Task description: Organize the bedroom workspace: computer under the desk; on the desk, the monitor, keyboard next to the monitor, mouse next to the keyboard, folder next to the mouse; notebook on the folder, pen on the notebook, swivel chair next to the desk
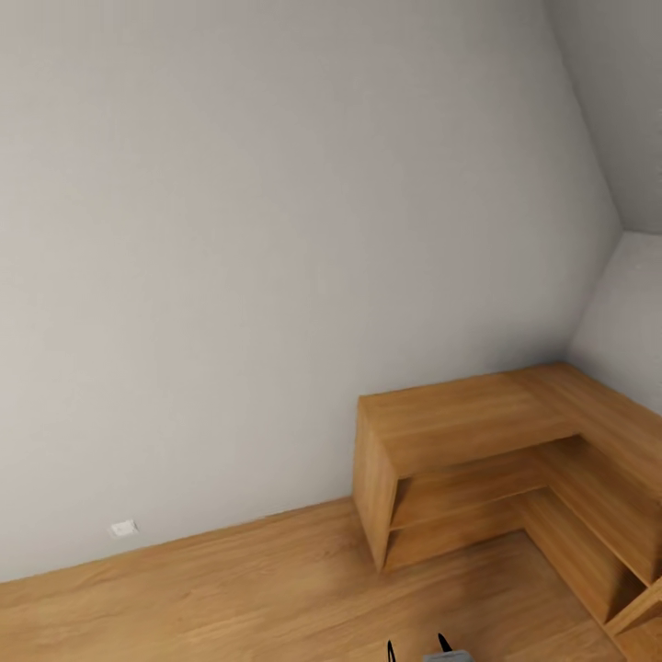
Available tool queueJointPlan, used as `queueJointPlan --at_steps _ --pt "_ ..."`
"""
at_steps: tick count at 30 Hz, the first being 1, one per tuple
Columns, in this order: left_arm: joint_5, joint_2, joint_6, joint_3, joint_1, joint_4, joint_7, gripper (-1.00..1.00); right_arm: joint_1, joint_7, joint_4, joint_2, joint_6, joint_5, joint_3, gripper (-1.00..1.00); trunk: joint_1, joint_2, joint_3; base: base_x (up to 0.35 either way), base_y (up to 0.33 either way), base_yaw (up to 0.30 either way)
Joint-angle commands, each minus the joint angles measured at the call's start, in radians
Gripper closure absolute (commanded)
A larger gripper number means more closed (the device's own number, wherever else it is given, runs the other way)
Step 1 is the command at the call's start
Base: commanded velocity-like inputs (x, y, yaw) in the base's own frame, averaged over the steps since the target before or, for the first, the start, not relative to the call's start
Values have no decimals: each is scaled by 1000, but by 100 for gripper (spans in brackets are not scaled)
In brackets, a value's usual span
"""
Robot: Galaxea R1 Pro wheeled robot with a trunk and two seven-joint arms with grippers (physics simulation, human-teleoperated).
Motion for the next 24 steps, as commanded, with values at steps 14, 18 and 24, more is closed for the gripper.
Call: queueJointPlan --at_steps 14,18,24 --pt "6 2 -4 -7 -1 -1 7 -100 -1 -3 1 0 -1 -1 10 -100 1 -2 8 151 -1 -258" --pt "6 2 -4 -7 -1 -1 7 -100 -1 -1 1 0 -1 -1 10 -100 1 -2 11 7 0 -265" --pt "6 2 -4 -7 -1 -1 7 -100 -1 -1 2 0 -1 -1 10 -100 1 -2 15 1 0 -266"
